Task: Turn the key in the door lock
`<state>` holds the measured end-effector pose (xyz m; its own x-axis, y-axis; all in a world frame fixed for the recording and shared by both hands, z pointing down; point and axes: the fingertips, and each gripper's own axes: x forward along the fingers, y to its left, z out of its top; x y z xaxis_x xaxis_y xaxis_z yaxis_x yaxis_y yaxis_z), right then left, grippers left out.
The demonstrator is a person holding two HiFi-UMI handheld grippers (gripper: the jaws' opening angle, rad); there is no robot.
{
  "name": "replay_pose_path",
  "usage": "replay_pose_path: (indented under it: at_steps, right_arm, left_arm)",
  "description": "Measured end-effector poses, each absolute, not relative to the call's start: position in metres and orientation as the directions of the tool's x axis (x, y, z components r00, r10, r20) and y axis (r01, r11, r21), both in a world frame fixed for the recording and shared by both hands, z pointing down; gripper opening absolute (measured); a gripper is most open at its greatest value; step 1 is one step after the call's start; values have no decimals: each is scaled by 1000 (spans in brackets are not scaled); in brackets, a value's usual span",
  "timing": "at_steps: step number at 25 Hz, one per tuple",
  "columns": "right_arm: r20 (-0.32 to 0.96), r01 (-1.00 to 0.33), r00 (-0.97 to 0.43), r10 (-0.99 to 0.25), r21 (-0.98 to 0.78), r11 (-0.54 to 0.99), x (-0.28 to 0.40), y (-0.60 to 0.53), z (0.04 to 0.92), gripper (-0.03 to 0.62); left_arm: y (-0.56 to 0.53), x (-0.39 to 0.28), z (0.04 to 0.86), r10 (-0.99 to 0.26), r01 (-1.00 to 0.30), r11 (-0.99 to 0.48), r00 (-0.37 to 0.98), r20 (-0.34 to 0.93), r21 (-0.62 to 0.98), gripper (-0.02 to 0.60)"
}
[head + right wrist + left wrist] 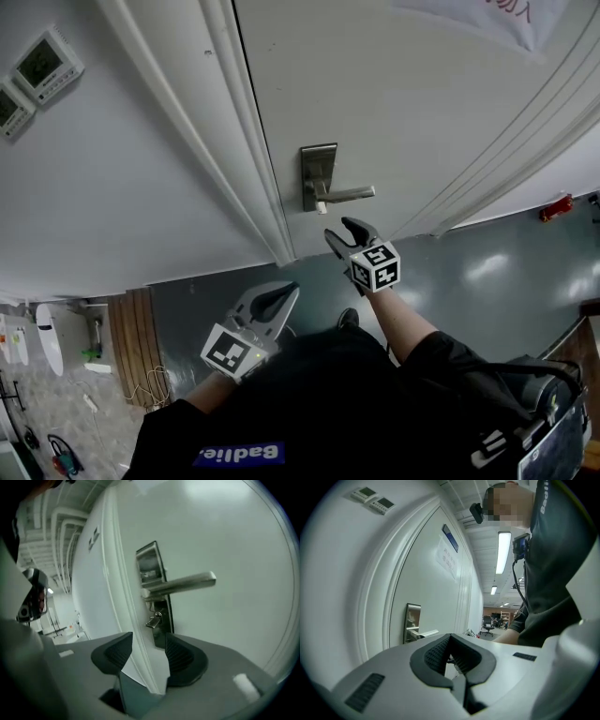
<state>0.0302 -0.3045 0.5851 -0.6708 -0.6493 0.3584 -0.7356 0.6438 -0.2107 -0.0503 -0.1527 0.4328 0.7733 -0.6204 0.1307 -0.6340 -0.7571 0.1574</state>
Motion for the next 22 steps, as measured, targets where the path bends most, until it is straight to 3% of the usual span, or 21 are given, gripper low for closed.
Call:
replay_pose_path:
  at_steps: [14,22]
  right_arm:
    - [344,-775,-550,-761,132,619,13,-189,537,163]
    - [310,-720,-631,-711,107,686,10,-143,525,133]
  left_arm:
    - [-122,-58,452,-523,-523,-818,850,68,240,-6]
    - [-92,-30,436,-534,-535,-827,844,60,172,-6]
